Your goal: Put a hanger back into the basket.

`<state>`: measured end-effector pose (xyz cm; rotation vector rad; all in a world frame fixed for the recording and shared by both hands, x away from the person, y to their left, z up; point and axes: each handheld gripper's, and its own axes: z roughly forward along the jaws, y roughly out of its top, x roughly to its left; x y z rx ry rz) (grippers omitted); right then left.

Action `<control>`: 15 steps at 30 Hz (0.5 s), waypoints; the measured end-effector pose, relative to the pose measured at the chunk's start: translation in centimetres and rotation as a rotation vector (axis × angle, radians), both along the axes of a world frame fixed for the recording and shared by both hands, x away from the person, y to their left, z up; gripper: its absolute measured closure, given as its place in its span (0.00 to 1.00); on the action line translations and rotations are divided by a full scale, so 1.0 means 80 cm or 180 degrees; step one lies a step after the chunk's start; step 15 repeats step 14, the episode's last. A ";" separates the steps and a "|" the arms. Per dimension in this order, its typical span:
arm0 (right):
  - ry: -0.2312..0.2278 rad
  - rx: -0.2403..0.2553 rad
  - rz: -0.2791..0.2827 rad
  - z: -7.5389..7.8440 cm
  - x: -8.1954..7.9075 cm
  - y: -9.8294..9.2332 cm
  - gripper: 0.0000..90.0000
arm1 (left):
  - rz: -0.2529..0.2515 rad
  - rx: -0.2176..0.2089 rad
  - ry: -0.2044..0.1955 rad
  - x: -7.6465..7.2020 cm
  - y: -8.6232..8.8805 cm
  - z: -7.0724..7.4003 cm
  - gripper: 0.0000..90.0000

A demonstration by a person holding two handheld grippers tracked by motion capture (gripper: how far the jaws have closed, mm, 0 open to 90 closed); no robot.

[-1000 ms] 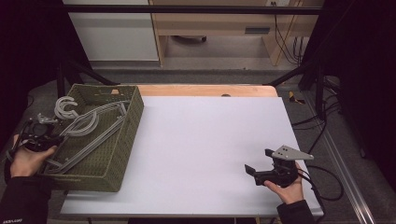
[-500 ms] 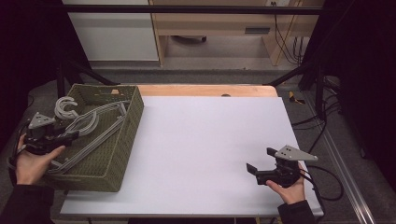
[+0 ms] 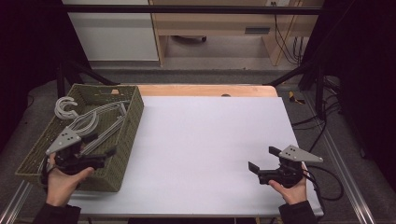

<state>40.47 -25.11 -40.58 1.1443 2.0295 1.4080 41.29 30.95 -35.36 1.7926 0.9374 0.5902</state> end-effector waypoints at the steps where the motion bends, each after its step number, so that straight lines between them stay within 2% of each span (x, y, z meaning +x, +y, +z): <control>1: 0.0000 0.0000 0.0000 0.000 0.000 0.000 0.02 | 0.0000 0.0000 0.0000 0.000 0.000 0.000 0.10; 4: -0.0051 0.0036 -0.0011 0.004 -0.003 -0.003 0.02 | -0.0171 0.0041 -0.0019 -0.007 -0.025 -0.012 0.09; 7: -0.0074 0.0060 -0.0007 0.005 -0.004 -0.005 0.02 | -0.0235 0.0092 0.0023 -0.008 -0.037 -0.023 0.08; 10: -0.0063 0.0088 -0.0003 0.005 -0.005 -0.003 0.02 | -0.0288 0.0074 0.0050 -0.006 -0.043 -0.033 0.09; 12: -0.0070 0.0027 0.0037 0.003 -0.004 -0.003 0.02 | -0.0293 0.0069 0.0046 -0.006 -0.044 -0.036 0.10; 15: -0.0072 0.0038 0.0042 0.003 -0.004 -0.003 0.02 | -0.0301 0.0076 0.0046 -0.007 -0.044 -0.036 0.11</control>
